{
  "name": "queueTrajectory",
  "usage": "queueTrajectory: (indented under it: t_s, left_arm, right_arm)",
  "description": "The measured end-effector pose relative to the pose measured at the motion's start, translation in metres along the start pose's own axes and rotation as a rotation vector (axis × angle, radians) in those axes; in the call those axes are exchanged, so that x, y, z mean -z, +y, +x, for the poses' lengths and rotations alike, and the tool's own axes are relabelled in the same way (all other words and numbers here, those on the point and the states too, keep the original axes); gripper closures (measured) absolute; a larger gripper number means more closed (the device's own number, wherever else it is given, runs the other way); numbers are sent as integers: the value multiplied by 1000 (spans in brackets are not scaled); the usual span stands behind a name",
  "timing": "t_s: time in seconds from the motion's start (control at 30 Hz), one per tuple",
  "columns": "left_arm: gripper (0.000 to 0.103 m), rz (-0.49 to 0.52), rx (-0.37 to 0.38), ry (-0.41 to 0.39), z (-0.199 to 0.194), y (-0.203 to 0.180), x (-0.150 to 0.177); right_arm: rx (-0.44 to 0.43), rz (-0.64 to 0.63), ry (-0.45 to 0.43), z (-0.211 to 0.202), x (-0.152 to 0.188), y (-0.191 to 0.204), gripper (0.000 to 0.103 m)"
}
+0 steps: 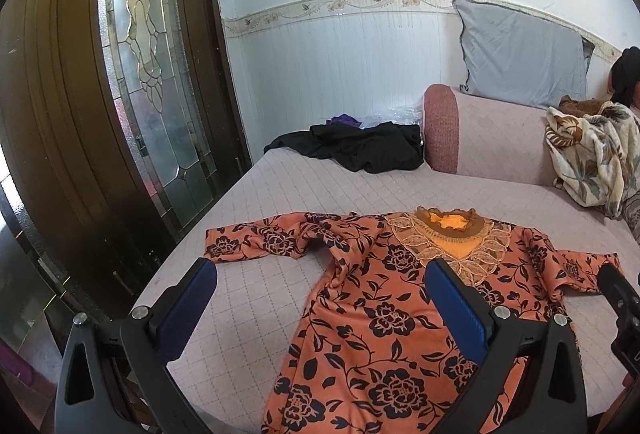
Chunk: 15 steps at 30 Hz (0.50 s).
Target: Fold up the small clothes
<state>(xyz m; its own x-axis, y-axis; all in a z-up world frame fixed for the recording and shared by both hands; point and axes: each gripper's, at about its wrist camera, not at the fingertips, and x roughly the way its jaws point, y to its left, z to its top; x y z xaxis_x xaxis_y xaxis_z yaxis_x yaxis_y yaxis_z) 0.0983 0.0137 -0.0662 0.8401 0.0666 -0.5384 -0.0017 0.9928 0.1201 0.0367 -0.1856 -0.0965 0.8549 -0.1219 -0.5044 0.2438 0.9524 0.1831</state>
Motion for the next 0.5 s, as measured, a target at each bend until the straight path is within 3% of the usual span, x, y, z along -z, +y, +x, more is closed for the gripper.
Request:
queueTrajectory:
  t_s: [0.13,0.27,0.37,0.5]
  left_arm:
    - [0,14,10,21,22,-13,0]
    - [0,41,23,96,66,-36,10]
    - [0,72,38,200,114,-66,27]
    - [0,96,54,266,146,-95,39]
  right_arm:
    - [18,8,15,16,0,-10,0]
    - [42,59,48,45,3,-43,0]
    - [73,171,100,73,9,-93,0]
    - [171,357,148,100,25,-178,0]
